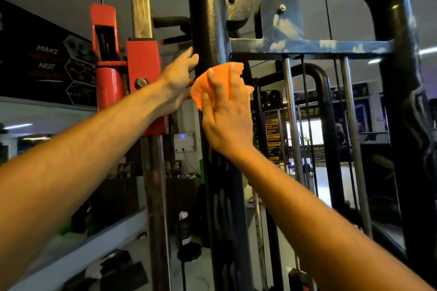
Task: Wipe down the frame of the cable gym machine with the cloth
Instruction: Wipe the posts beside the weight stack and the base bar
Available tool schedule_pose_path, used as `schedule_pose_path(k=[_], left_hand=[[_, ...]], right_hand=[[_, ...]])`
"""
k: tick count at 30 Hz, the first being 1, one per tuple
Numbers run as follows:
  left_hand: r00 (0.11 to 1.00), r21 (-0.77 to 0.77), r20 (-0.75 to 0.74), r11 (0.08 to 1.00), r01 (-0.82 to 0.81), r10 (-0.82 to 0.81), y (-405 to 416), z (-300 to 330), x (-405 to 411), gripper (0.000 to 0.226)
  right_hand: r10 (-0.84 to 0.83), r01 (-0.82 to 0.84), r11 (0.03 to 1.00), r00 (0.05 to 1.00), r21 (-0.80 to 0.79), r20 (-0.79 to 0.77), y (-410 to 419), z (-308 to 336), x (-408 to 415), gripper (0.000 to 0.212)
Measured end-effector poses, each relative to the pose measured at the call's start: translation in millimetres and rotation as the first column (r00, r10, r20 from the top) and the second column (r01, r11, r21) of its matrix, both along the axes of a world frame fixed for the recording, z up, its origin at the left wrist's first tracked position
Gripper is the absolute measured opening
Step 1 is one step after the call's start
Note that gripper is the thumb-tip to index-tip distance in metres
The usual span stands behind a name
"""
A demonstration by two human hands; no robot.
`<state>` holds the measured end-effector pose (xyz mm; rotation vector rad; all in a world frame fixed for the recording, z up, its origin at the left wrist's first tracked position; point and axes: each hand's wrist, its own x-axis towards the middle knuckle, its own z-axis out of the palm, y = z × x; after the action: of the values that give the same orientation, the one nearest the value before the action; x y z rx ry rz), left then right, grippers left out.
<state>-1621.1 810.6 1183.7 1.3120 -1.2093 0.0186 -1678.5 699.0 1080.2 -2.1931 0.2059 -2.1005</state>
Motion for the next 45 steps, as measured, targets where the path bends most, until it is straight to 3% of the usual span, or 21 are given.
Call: schedule_pose_path(k=[2, 5, 9, 14, 17, 22, 25, 30, 33, 38, 45], left_hand=[[1.000, 0.029, 0.002, 0.999, -0.017, 0.017, 0.9, -4.3, 0.6, 0.027], [1.000, 0.025, 0.003, 1.000, 0.003, -0.003, 0.8, -15.5, 6.5, 0.031], [0.999, 0.009, 0.038, 1.000, 0.026, -0.026, 2.3, -31.0, 5.0, 0.044], [0.994, 0.002, 0.105, 1.000, 0.031, -0.031, -2.0, -30.5, 9.8, 0.045], [0.995, -0.002, 0.080, 0.998, 0.065, -0.064, -0.5, -34.2, 16.2, 0.063], [0.994, -0.024, 0.034, 0.994, 0.104, -0.103, -4.6, -46.7, 24.4, 0.077], [0.994, -0.015, 0.020, 0.994, 0.110, -0.109, -7.0, -51.8, 33.1, 0.085], [0.992, -0.007, 0.028, 0.992, 0.123, -0.122, -4.2, -53.9, 28.1, 0.070], [0.989, -0.014, 0.042, 0.990, 0.142, -0.141, -4.6, -61.3, 26.8, 0.051], [0.991, -0.023, 0.017, 0.990, 0.136, -0.136, -0.8, -79.1, 20.7, 0.049], [0.994, -0.003, 0.007, 0.994, 0.113, -0.113, 5.9, -90.2, 11.2, 0.034]], right_hand=[[0.012, -0.012, 1.000, 1.000, 0.013, 0.028, 0.6, 2.2, 2.5, 0.056], [0.015, -0.016, 0.999, 0.998, 0.029, 0.054, 7.2, -45.6, 2.6, 0.058], [0.045, -0.042, 0.997, 0.999, 0.069, -0.031, 10.3, -109.7, -6.4, 0.062], [0.006, -0.006, 0.999, 1.000, 0.043, -0.020, 5.0, -48.8, -11.5, 0.059], [-0.008, 0.008, 0.999, 1.000, 0.040, 0.001, 5.1, -26.0, -7.9, 0.057], [-0.036, 0.040, 0.993, 0.999, 0.109, -0.039, 19.0, -117.3, -6.1, 0.061], [-0.037, 0.044, 0.990, 0.998, 0.134, -0.055, 17.7, -119.2, -8.2, 0.061], [-0.035, 0.043, 0.986, 0.998, 0.162, -0.048, 18.9, -75.4, -4.9, 0.061], [-0.070, 0.078, 0.988, 0.996, 0.133, -0.058, 22.6, -107.5, -6.0, 0.063], [-0.098, 0.109, 0.984, 0.991, 0.141, -0.089, 25.4, -164.8, -6.8, 0.064], [-0.157, 0.161, 0.983, 0.986, 0.093, -0.057, 21.2, -86.7, -3.1, 0.064]])
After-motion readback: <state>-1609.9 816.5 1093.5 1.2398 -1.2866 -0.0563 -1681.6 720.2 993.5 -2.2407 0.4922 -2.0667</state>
